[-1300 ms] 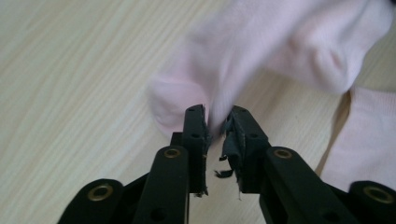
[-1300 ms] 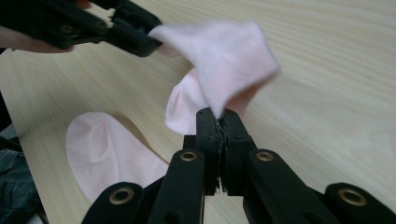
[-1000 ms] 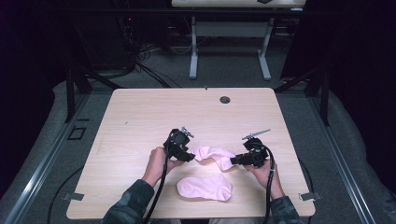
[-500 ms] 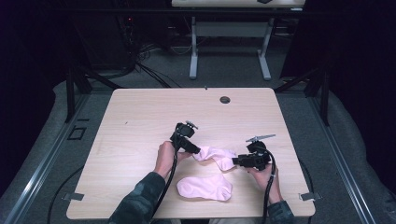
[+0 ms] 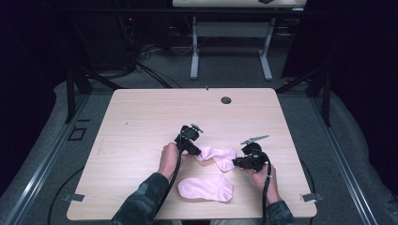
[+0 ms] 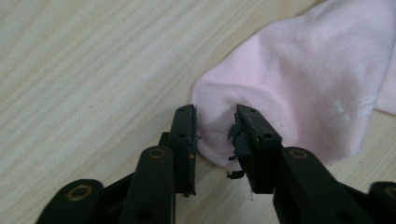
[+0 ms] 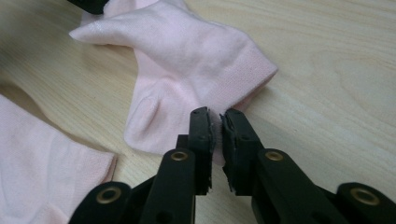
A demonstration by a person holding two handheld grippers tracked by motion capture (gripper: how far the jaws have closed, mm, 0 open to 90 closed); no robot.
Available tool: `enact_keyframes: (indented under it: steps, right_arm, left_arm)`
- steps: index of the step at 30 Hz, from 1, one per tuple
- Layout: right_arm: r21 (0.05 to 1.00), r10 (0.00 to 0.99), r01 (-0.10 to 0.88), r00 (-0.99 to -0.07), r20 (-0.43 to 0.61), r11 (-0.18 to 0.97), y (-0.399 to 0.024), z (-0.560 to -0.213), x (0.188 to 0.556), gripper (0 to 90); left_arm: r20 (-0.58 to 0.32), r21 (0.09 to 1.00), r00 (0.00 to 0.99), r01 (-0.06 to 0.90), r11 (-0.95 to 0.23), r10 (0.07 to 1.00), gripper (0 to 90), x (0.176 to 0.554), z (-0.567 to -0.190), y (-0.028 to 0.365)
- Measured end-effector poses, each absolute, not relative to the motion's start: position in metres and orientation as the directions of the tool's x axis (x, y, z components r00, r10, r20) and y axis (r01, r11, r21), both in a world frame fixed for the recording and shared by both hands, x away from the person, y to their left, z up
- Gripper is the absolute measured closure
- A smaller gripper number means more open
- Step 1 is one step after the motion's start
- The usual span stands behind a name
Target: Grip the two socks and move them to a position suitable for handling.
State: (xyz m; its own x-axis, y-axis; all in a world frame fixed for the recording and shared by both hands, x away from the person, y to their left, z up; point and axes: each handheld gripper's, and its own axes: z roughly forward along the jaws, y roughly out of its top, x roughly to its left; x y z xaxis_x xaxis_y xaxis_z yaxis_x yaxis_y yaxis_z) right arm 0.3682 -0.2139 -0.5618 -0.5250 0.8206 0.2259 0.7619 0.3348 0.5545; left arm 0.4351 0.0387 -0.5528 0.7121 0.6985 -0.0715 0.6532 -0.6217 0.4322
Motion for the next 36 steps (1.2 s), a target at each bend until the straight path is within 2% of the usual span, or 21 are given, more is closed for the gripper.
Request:
enact_keyframes:
  steps: [5, 7, 15, 26, 29, 30, 34, 36]
  right_arm:
    - [0.553, 0.816, 0.755, -0.537, 0.214, 0.353, -0.212, -0.563, 0.372, 85.9]
    - [0.555, 0.814, 0.751, -0.542, 0.209, 0.357, -0.212, -0.563, 0.373, 86.2]
    - [0.559, 0.793, 0.721, -0.583, 0.174, 0.408, -0.208, -0.562, 0.381, 85.0]
    - [0.576, 0.796, 0.713, -0.581, 0.166, 0.4, -0.207, -0.562, 0.393, 74.3]
    - [0.586, 0.8, 0.712, -0.576, 0.17, 0.388, -0.21, -0.56, 0.392, 68.8]
    - [0.591, 0.799, 0.71, -0.575, 0.172, 0.383, -0.212, -0.559, 0.392, 66.1]
    - [0.616, 0.797, 0.708, -0.567, 0.206, 0.345, -0.217, -0.555, 0.388, 59.5]
    - [0.619, 0.795, 0.71, -0.565, 0.219, 0.334, -0.216, -0.554, 0.386, 58.2]
  left_arm:
    - [-0.07, 0.44, 0.72, 0.643, -0.626, 0.69, 84.1, 0.433, -0.554, 0.04]
    - [-0.066, 0.441, 0.725, 0.637, -0.632, 0.686, 86.3, 0.433, -0.553, 0.041]
    - [-0.07, 0.456, 0.708, 0.65, -0.609, 0.703, 87.3, 0.423, -0.555, 0.056]
    - [-0.096, 0.462, 0.675, 0.681, -0.568, 0.731, 86.2, 0.408, -0.555, 0.08]
    - [-0.105, 0.474, 0.665, 0.687, -0.551, 0.739, 80.5, 0.403, -0.552, 0.086]
    - [-0.112, 0.478, 0.653, 0.696, -0.536, 0.749, 72.0, 0.401, -0.551, 0.087]
    - [-0.114, 0.517, 0.629, 0.699, -0.495, 0.769, 51.3, 0.396, -0.541, 0.094]
    - [-0.115, 0.529, 0.62, 0.699, -0.48, 0.776, 45.2, 0.395, -0.537, 0.096]
